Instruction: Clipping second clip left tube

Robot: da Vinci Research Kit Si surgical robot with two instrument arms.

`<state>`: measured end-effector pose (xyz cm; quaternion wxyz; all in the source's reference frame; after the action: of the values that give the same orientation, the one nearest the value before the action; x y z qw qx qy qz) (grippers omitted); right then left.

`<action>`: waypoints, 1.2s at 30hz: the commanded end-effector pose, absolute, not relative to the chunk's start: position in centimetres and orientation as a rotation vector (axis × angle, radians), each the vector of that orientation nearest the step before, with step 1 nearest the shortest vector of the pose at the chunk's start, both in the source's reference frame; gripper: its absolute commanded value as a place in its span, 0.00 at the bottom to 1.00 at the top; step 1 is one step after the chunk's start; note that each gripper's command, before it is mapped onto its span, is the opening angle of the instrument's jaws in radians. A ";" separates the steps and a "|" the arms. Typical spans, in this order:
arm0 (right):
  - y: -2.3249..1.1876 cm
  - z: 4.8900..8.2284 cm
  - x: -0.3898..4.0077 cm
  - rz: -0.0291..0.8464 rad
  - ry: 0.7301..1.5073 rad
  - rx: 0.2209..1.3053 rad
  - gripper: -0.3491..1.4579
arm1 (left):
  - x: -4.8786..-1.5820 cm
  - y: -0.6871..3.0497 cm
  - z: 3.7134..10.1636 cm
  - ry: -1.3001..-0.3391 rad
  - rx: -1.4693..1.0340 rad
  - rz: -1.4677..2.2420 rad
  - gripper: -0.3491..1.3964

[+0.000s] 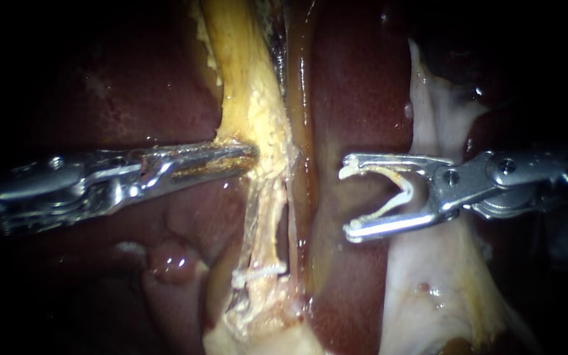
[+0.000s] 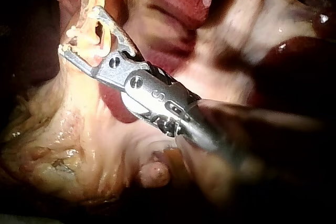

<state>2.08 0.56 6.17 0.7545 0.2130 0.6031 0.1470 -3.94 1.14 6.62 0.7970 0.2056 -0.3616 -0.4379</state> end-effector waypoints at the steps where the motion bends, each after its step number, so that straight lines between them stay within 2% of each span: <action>1: 0.53 6.19 2.10 0.312 1.320 0.474 0.52 | -3.93 1.14 6.61 -0.777 0.442 -0.939 0.00; 6: 0.30 6.44 2.26 0.294 1.310 0.520 0.52 | -3.83 1.21 6.45 -0.779 0.451 -0.926 0.00; 13: -0.08 7.08 2.67 0.325 1.270 0.630 0.52 | -3.61 1.40 6.05 -0.790 0.436 -0.845 0.00; 20: -0.24 7.56 2.93 0.334 1.236 0.665 0.52 | -3.51 1.43 5.81 -0.790 0.422 -0.839 0.00; 26: -0.28 7.74 3.10 0.338 1.223 0.675 0.52 | -3.48 1.42 5.70 -0.791 0.421 -0.843 0.00; 36: -0.34 7.83 3.37 0.322 1.217 0.721 0.52 | -3.45 1.42 5.58 -0.798 0.418 -0.849 0.00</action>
<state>3.38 -0.34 7.83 0.7459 0.3340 0.5577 0.1450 -3.45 1.42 5.58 0.8149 0.1958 -0.3736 -0.3976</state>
